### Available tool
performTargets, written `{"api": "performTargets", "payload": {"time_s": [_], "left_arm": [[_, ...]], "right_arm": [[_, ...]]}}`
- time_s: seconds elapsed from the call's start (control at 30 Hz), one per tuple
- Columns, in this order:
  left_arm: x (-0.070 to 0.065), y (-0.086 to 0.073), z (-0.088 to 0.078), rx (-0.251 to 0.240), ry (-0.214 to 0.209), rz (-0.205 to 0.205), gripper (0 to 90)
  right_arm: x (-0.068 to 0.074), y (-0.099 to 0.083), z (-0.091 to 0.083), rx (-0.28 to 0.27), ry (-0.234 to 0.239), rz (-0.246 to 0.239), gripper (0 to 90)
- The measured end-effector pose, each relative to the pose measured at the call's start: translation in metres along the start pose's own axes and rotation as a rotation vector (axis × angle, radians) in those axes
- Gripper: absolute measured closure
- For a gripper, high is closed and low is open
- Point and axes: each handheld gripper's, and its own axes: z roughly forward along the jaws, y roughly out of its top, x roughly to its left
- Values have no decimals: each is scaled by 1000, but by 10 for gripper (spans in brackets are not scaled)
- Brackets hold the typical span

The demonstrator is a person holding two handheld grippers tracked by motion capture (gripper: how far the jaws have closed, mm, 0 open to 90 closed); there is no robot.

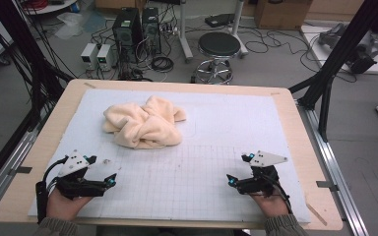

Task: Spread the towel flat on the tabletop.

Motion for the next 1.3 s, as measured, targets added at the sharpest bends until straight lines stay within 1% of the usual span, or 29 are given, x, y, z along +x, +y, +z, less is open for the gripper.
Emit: {"api": "performTargets", "payload": {"time_s": [0.07,0.17,0.3,0.37,0.5,0.67,0.73,0.83,0.87,0.93,0.97,1.03,1.17,1.27,1.3], "left_arm": [[0,1,2,9,0,5,80],[1,1,2,9,-1,4,80],[0,1,0,-2,2,-4,80],[0,1,0,0,2,1,80],[0,0,-2,-3,-1,-5,80],[1,-1,-3,-7,-5,-4,81],[1,-1,-3,-7,-4,-8,80],[2,-1,-3,-5,0,-6,82],[2,-1,-3,-11,3,-12,82],[2,0,-4,-13,9,2,84],[2,0,-4,-13,9,2,85],[2,3,-5,-18,13,17,88],[2,5,-3,-21,11,15,90],[3,14,-1,-30,1,19,91],[3,16,-1,-32,-1,17,92]], "right_arm": [[-1,0,1,3,5,8,110],[-2,0,1,-2,5,7,110],[-1,0,0,0,4,5,110],[-1,0,0,-5,3,6,110],[1,0,-2,-14,0,-2,110],[3,1,-3,-16,-2,2,109],[3,1,-3,-23,-5,-6,110],[2,2,-3,-37,-3,-1,110],[2,3,-3,-39,-2,2,109],[1,5,-4,-40,4,4,110],[1,5,-4,-40,4,4,110],[1,12,-4,-54,1,-7,110],[-1,22,1,-49,6,-27,110],[-5,37,7,-57,4,-47,110],[-6,43,10,-66,6,-43,110]]}}
